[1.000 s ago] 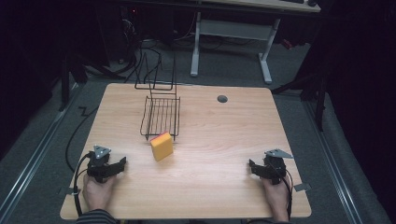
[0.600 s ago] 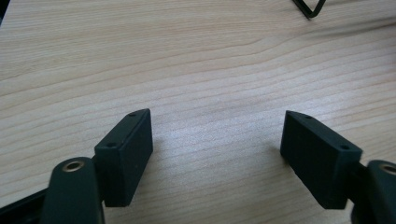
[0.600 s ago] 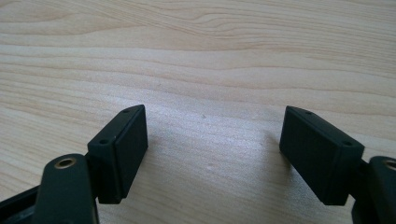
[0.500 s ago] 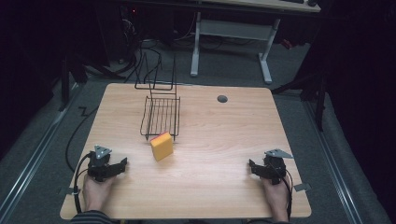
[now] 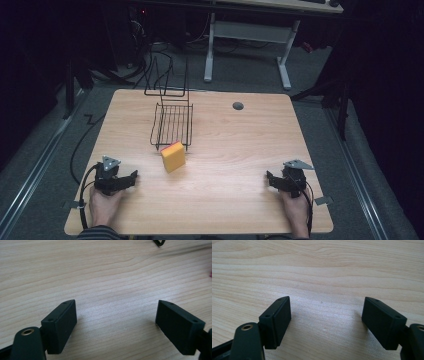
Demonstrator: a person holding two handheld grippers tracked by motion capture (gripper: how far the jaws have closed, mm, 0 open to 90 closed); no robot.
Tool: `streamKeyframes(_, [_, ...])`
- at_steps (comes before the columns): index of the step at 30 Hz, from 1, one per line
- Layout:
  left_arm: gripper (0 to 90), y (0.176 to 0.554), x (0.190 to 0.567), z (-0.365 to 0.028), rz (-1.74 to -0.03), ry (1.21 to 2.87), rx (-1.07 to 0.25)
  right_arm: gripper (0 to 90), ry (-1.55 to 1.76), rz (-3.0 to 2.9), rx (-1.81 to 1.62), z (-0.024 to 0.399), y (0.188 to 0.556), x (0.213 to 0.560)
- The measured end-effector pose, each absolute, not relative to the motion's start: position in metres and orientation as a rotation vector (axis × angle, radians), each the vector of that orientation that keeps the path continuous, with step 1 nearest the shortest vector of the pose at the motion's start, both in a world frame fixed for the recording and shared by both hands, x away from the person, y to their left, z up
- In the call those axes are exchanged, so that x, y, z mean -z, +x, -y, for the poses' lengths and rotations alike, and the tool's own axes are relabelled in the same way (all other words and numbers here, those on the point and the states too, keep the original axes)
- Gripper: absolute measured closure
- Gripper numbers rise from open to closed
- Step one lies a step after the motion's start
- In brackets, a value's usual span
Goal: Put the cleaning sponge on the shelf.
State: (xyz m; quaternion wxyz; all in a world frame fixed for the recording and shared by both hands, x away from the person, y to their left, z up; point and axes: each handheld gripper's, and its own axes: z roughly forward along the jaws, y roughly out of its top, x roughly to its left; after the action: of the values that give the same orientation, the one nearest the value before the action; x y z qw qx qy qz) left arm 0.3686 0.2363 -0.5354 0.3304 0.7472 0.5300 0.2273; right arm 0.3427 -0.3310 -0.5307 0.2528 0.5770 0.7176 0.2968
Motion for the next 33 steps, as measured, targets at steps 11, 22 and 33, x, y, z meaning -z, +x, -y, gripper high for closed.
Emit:
streamKeyframes(11, [17.8,0.365,0.532,-0.241,-1.383,1.900,-0.584,23.7,1.568,-1.951,-0.807,0.331,0.343,0.531])
streamKeyframes(22, [17.7,0.355,0.523,-0.245,-1.357,1.859,-0.578,23.7,1.568,-1.951,-0.807,0.331,0.343,0.531])
streamKeyframes(33, [17.4,0.348,0.515,-0.245,-1.332,1.839,-0.589,23.7,1.568,-1.951,-0.807,0.331,0.343,0.531])
